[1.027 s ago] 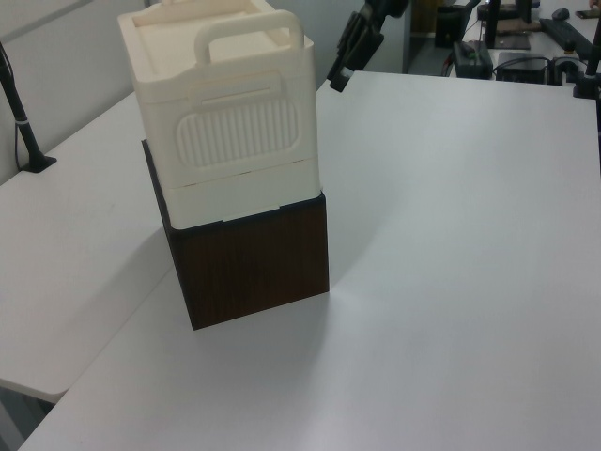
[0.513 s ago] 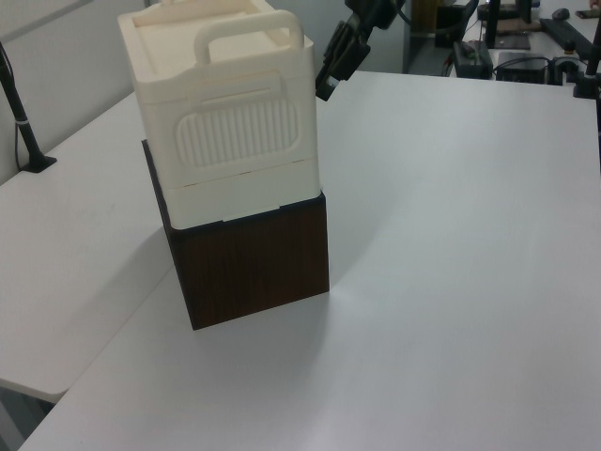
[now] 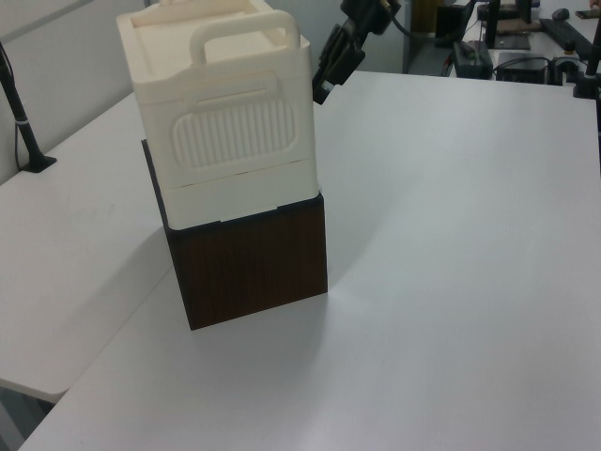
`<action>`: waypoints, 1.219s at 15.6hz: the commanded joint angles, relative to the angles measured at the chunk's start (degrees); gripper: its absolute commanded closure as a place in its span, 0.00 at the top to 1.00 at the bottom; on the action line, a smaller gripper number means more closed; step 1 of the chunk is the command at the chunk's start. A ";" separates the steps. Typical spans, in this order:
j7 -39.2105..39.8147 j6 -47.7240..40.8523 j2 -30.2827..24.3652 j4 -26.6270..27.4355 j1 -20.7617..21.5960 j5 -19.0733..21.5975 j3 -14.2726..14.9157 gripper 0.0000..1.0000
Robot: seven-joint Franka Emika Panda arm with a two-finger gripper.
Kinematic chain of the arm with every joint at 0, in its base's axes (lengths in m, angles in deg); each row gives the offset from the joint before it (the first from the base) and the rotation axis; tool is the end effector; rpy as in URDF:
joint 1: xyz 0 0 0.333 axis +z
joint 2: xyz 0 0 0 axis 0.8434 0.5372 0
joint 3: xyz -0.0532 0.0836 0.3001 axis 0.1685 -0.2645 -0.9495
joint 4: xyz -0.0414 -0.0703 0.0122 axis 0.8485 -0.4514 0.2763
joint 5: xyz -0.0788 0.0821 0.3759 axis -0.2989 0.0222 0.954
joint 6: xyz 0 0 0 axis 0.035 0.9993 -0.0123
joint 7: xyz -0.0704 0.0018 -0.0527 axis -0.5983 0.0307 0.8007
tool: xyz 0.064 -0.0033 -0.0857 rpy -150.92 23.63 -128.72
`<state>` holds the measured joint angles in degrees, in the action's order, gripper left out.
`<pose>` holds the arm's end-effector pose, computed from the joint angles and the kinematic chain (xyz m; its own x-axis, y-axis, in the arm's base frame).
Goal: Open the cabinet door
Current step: 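Lower the gripper and hook the free edge of the cabinet door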
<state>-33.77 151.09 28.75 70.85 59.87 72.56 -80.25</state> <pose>0.6233 0.2185 0.6306 0.7125 0.3777 0.5914 0.5045 -0.8615 -0.0576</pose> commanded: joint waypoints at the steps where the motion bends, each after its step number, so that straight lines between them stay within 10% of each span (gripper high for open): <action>1: 0.47 4.86 2.62 -0.46 0.63 -1.02 -0.06 0.36; 5: 0.47 4.87 2.62 -0.46 0.63 -0.93 -0.06 0.00; 19: 1.17 -1.62 -3.26 3.41 -2.53 -0.76 -0.06 0.00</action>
<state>-33.58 152.42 28.72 71.75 59.70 71.87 -80.39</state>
